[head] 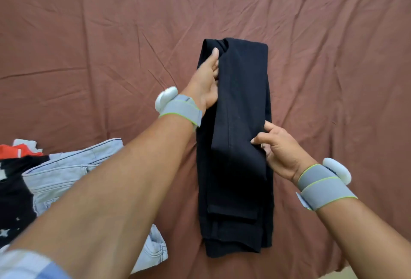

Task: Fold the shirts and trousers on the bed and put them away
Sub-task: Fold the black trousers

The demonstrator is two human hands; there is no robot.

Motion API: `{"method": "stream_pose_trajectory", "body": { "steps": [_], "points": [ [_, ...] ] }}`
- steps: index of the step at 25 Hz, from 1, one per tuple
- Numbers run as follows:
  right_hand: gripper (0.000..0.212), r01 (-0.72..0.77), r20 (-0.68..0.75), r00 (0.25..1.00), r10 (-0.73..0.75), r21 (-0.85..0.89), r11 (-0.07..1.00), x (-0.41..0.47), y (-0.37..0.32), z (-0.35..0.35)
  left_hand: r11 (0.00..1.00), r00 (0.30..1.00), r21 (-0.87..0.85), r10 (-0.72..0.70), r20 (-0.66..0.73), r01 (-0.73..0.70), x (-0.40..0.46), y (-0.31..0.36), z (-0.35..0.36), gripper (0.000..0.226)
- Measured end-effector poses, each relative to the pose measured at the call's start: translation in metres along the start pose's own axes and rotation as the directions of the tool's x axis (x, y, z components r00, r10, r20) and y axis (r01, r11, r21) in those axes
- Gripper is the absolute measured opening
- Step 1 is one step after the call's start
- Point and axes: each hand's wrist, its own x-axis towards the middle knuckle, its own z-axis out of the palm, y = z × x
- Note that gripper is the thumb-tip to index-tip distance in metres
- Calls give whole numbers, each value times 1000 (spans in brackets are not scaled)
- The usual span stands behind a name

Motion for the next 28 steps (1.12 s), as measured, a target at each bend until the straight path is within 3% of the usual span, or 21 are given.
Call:
{"method": "stream_pose_trajectory", "body": {
  "steps": [2,4,8,11,13,14,16,17,18,21,23,25,28],
  "points": [
    [44,-46,0,999,46,-69,997,11,0,-6,1000,997,3,-27,-67,27,19,10,2,43],
    [40,3,6,1000,-3,-77,997,34,-18,-7,997,991,62,-31,-132,40,33,13,5,24],
    [55,129,-93,990,-110,230,965,104,-88,-4,991,990,70,-107,-95,114,35,20,9,16],
    [33,178,-263,957,-124,190,966,126,-117,3,989,985,-16,-147,-94,146,43,39,20,15],
    [18,254,-264,942,-208,153,955,129,-119,6,999,982,-11,-51,-181,50,53,41,30,7],
    [20,311,-265,927,-267,141,940,129,-119,7,996,966,-27,77,-246,-86,59,39,32,4],
    [23,404,-287,889,-357,125,906,130,-111,6,907,843,32,404,-356,-421,67,30,25,12],
    [24,414,-304,880,-364,121,902,132,-107,7,866,791,89,488,-370,-492,65,26,21,16],
    [25,397,-322,882,-344,112,911,133,-100,7,859,791,123,506,-344,-496,60,20,16,21],
    [50,209,-297,935,-194,19,978,127,-81,-1,948,947,175,291,-135,-266,44,5,-3,26],
    [68,97,-242,964,-112,-76,992,111,-68,-9,911,976,380,205,-78,-161,33,-2,-18,26],
    [62,95,-163,980,-113,-115,989,97,-58,-12,821,983,554,183,-29,-137,25,-3,-25,17],
    [49,104,-105,986,-131,-225,969,60,-29,-7,735,991,672,136,-15,-90,-3,-18,-27,16]
  ]
}}
